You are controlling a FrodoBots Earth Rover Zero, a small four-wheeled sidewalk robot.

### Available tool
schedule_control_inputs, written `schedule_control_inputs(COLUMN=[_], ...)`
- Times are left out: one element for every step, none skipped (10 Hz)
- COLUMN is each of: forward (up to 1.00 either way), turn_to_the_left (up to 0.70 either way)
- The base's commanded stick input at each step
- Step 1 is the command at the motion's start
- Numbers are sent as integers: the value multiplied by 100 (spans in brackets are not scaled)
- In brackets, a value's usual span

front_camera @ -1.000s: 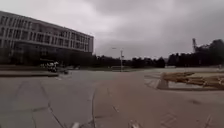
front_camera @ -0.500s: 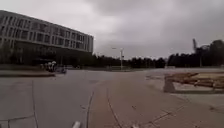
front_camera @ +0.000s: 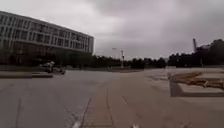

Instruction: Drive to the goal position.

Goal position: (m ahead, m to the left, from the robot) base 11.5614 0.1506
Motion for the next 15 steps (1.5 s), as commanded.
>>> schedule_control_inputs(forward=[70,70,70,70,70,70,70,70,70,70,70,70,70,70,70], turn_to_the_left=[3,14,8,0,0,0,0,0,0,0,0,0,0,0,0])
